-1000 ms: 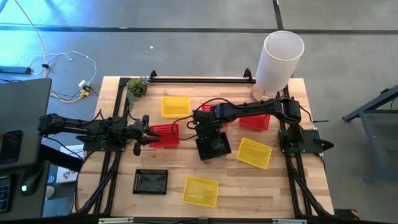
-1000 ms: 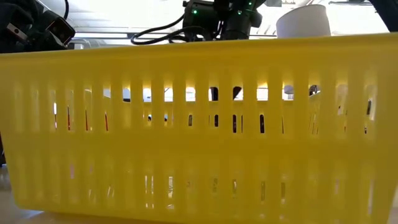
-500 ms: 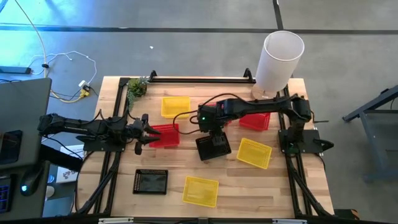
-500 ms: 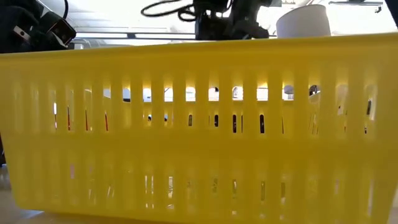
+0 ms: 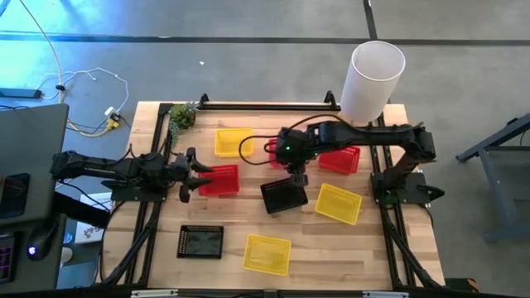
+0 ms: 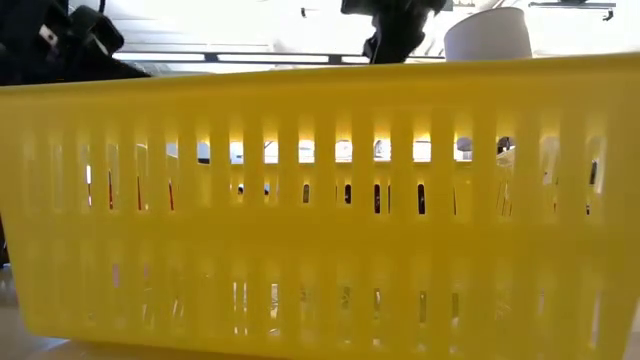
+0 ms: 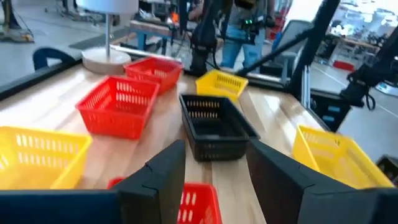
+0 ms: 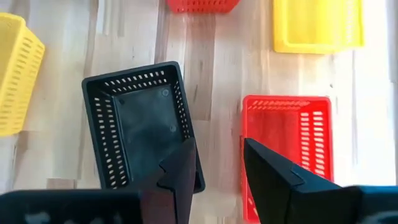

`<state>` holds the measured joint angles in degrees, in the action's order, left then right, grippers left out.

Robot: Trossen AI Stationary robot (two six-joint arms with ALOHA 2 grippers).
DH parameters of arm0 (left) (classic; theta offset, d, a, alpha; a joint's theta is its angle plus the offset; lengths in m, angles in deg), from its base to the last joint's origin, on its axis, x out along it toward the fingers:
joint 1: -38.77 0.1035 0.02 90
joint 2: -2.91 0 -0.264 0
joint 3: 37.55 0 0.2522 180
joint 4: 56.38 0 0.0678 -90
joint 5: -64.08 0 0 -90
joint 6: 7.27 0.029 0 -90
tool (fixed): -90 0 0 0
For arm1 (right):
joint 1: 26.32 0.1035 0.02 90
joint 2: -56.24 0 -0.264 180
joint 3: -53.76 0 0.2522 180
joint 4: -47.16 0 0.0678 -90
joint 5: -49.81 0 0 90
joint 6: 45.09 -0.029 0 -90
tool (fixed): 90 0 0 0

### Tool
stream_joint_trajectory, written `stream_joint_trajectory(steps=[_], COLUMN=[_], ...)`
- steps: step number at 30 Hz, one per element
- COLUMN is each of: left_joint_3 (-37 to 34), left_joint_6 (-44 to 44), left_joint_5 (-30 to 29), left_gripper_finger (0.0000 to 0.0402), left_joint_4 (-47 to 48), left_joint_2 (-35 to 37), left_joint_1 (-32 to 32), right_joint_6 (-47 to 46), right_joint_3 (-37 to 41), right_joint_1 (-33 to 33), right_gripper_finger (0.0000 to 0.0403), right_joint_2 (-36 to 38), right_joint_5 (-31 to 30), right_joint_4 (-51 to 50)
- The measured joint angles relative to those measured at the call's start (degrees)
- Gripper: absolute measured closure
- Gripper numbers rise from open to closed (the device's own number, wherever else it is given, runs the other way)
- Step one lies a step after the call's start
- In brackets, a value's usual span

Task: Stack baskets by color
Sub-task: Stack the left red bin on the middle red bin

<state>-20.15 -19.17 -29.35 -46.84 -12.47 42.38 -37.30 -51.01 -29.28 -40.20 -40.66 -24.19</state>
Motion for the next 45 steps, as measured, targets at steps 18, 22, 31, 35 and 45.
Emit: stream_joint_trajectory(steps=[18,22,31,35,45], left_joint_3=[16.96,19.82,24.32,24.48,24.52], left_joint_6=[3.12,2.39,-2.91,-2.97,-2.96], left_joint_5=[-7.5,-7.81,-11.42,-12.4,-11.45], left_gripper_finger=[0.0256,0.0257,0.0257,0.0257,0.0257], left_joint_4=[21.53,24.7,35.2,36.72,36.57], left_joint_2=[-11.82,-15.03,-21.54,-23.62,-26.56], left_joint_1=[0.0,-0.02,-0.02,-0.02,0.0], right_joint_6=[-0.44,1.82,3.19,3.19,1.16], right_joint_3=[-0.01,-0.02,-0.02,-0.02,0.0], right_joint_1=[-0.26,-1.04,-3.61,-4.6,-6.14], right_gripper_finger=[0.0281,0.0281,0.0281,0.0281,0.0281], right_joint_2=[1.43,0.11,-6.75,-9.29,-11.62], right_joint_5=[-4.02,-4.0,-3.64,-3.3,-3.62], right_joint_4=[-6.79,-6.79,-5.44,-4.25,-2.49])
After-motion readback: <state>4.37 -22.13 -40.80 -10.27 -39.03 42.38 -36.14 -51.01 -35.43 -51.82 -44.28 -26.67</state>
